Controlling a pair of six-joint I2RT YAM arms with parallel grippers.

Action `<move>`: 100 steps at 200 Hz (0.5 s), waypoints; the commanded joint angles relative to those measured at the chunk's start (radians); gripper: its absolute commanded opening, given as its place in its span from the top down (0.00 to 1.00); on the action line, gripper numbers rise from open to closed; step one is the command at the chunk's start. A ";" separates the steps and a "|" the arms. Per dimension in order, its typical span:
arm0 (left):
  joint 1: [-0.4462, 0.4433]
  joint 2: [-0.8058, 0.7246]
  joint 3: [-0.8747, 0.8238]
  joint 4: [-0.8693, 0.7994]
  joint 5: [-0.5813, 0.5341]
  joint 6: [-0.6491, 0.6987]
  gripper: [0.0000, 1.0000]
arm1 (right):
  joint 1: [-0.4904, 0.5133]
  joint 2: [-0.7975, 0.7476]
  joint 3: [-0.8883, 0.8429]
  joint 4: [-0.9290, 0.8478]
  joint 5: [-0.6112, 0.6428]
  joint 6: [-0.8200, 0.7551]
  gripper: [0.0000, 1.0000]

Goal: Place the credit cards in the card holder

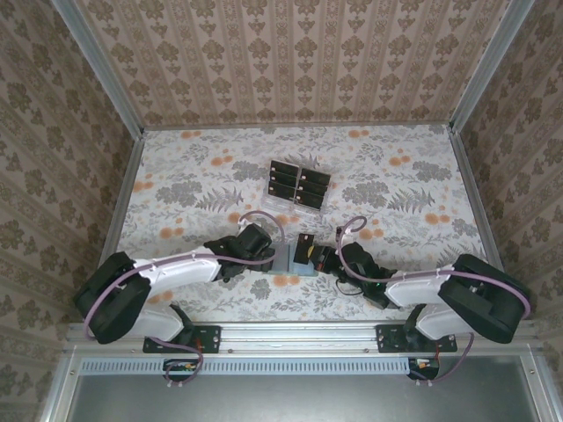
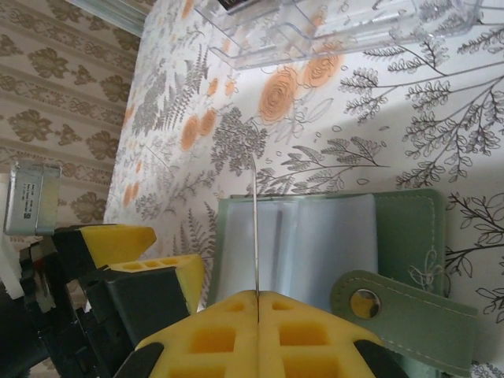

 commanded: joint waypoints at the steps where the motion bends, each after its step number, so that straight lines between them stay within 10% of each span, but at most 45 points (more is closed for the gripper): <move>1: -0.005 -0.025 0.032 -0.037 0.003 0.019 0.00 | 0.005 -0.031 -0.010 -0.060 0.032 -0.021 1.00; 100: -0.034 0.058 0.062 0.009 0.020 0.068 0.00 | 0.007 0.051 -0.003 0.060 -0.005 -0.023 1.00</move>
